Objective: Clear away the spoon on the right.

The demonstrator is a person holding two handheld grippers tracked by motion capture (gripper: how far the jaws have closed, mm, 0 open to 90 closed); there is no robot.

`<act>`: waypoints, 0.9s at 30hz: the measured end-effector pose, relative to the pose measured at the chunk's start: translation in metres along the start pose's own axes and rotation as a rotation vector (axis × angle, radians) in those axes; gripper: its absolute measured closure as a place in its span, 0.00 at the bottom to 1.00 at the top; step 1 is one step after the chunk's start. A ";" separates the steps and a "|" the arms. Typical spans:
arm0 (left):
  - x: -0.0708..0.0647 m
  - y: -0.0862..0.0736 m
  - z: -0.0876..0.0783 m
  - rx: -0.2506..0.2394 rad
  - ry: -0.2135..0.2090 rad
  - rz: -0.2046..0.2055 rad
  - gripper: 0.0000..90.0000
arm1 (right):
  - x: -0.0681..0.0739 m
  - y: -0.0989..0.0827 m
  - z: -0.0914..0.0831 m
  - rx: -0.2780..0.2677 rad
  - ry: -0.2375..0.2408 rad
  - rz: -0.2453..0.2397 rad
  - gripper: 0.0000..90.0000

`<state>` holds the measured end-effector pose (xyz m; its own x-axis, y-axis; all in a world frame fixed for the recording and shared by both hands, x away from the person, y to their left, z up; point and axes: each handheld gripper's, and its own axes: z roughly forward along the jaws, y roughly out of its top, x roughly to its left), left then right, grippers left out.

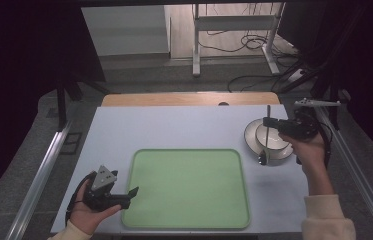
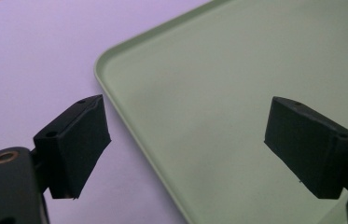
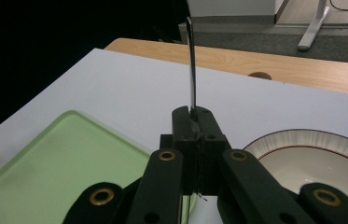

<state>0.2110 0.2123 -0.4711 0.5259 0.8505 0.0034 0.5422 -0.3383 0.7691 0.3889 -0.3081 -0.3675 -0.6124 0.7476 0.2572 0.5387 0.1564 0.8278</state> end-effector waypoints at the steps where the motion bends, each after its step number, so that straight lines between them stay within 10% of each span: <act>1: 0.000 0.000 0.000 -0.001 0.000 0.000 0.15 | 0.002 0.000 -0.001 0.002 0.003 -0.001 0.99; 27: -0.001 0.000 -0.001 -0.001 -0.002 0.008 0.15 | 0.029 -0.016 -0.006 -0.013 0.072 0.031 0.99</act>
<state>0.2101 0.2115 -0.4707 0.5316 0.8469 0.0084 0.5374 -0.3449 0.7696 0.3592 -0.2933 -0.3700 -0.6356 0.7038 0.3173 0.5506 0.1251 0.8254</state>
